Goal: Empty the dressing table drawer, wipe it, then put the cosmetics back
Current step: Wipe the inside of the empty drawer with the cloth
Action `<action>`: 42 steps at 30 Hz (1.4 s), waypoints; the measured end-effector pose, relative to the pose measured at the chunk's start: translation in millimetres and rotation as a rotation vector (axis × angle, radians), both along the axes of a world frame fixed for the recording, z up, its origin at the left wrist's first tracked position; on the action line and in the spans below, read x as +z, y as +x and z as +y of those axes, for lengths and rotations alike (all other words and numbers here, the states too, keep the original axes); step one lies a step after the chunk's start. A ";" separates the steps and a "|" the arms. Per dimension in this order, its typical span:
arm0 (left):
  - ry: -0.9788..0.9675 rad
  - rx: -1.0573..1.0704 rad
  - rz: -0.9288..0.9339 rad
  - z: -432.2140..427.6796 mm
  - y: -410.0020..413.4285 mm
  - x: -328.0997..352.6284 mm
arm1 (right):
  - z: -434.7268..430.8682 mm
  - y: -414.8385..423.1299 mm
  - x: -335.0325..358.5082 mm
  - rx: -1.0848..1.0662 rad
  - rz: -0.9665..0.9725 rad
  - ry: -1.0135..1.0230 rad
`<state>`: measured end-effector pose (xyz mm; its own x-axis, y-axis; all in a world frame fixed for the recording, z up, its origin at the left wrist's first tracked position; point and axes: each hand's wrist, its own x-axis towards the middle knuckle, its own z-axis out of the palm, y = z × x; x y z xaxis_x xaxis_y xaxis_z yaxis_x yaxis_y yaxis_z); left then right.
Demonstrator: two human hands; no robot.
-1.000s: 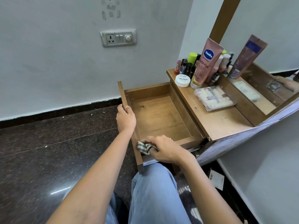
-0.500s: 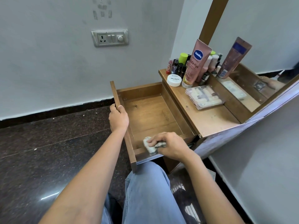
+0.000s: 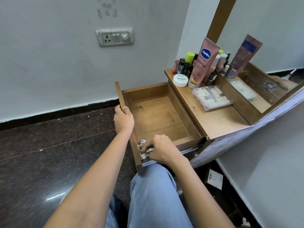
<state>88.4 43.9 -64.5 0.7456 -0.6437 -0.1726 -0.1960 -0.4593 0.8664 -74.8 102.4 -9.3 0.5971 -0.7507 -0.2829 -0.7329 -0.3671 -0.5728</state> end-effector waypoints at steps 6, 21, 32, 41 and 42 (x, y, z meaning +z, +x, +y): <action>0.008 -0.003 0.002 -0.2 -0.2 -0.2 | -21.5 -22.2 -2.4 -0.142 0.033 0.117; -0.013 -0.005 0.014 -2.7 1.3 -3.7 | -66.1 -1.4 22.6 0.082 0.519 0.061; -0.012 -0.003 0.024 -3.5 2.3 -5.8 | -66.1 17.6 15.5 0.382 0.174 0.204; -0.024 0.000 0.056 -3.6 3.1 -6.8 | -65.7 25.1 -1.6 0.166 0.038 0.112; -0.022 -0.001 0.058 -3.7 3.0 -6.3 | -68.2 27.3 -2.4 0.146 0.037 0.103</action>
<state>91.5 40.2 -70.9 0.7342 -0.6484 -0.2013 -0.1450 -0.4395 0.8865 -47.5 34.2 -11.8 0.6855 -0.6225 -0.3775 -0.6973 -0.4123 -0.5864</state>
